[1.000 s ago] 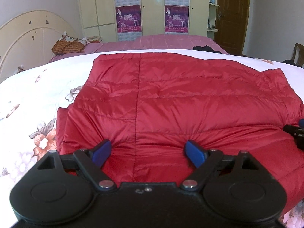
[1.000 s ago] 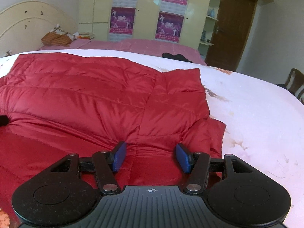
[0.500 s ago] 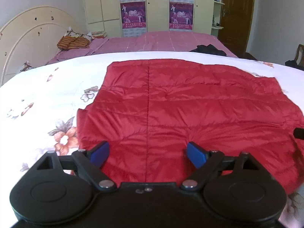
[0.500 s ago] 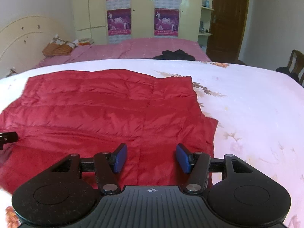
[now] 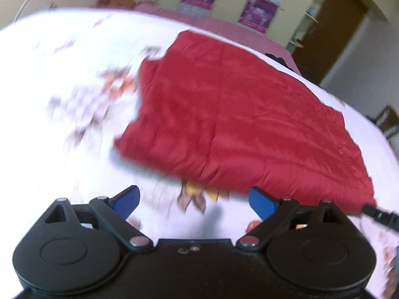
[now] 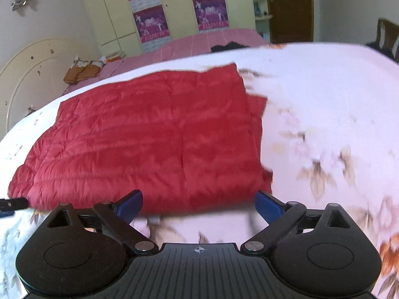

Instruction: Fold large clothes

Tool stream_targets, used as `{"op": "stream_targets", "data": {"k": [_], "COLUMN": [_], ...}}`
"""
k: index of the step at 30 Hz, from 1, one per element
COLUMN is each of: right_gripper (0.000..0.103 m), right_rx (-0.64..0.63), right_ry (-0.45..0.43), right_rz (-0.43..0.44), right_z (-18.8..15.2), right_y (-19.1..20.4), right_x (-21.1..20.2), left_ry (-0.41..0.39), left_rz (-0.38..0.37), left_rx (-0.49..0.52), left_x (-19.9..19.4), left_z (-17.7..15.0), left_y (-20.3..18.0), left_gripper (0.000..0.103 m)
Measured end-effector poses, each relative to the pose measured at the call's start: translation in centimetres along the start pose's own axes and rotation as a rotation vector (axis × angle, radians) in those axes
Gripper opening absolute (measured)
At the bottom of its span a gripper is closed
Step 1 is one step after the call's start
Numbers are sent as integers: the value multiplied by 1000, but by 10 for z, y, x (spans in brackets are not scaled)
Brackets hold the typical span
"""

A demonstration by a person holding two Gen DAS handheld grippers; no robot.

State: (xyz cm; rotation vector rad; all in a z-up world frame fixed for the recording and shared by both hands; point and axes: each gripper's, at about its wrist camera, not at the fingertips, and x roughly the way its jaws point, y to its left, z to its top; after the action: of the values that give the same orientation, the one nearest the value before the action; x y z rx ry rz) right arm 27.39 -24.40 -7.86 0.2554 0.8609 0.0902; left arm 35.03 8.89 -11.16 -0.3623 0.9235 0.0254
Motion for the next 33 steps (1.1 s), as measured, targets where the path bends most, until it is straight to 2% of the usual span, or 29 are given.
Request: {"op": "stream_targets", "data": {"k": [4,8,16,17,18,19,20,22,23,25,28,33], "right_gripper": [95,95,94,90,73,60,55,41,37,25,19,18], "right_rx": [91,201,334,342,343,351,372,405,403,386,360,299], "right_ry": [44,55,1,-7,-11,-12,-10,-1,4,-1,-8,-10], "right_rz": [65,145,192,190,178,172,180,194,197,194,205,215], "right_z": [-10,-8,14,17,20,23,25,27,28,31,34,32], "right_y": [-10,-17,-20,-20,-20,-21,-23,-27,-27,-25,-23,-18], "right_x": [5,18,49,52,55,58,61,64,63,59,48,11], "left_ry": [11,-33,-116,-122,-126,-130,-133,-132,-127,-122,-131,-122], "left_rz": [-89,-163,-209,-212,-211,-210,-206,-195,-196,-190,-180,-186], "left_rx": [-130,-247,-379,-390,-402,-416,-433,-464,-472,-465,-425,-374], "left_x": [7,16,50,52,54,55,57,58,59,57,46,13], "left_z": [-5,1,26,28,31,33,35,36,36,37,38,28], "left_y": [20,32,44,45,47,48,51,57,58,59,54,50], "left_gripper": [94,93,86,82,80,72,62,47,41,33,23,20]}}
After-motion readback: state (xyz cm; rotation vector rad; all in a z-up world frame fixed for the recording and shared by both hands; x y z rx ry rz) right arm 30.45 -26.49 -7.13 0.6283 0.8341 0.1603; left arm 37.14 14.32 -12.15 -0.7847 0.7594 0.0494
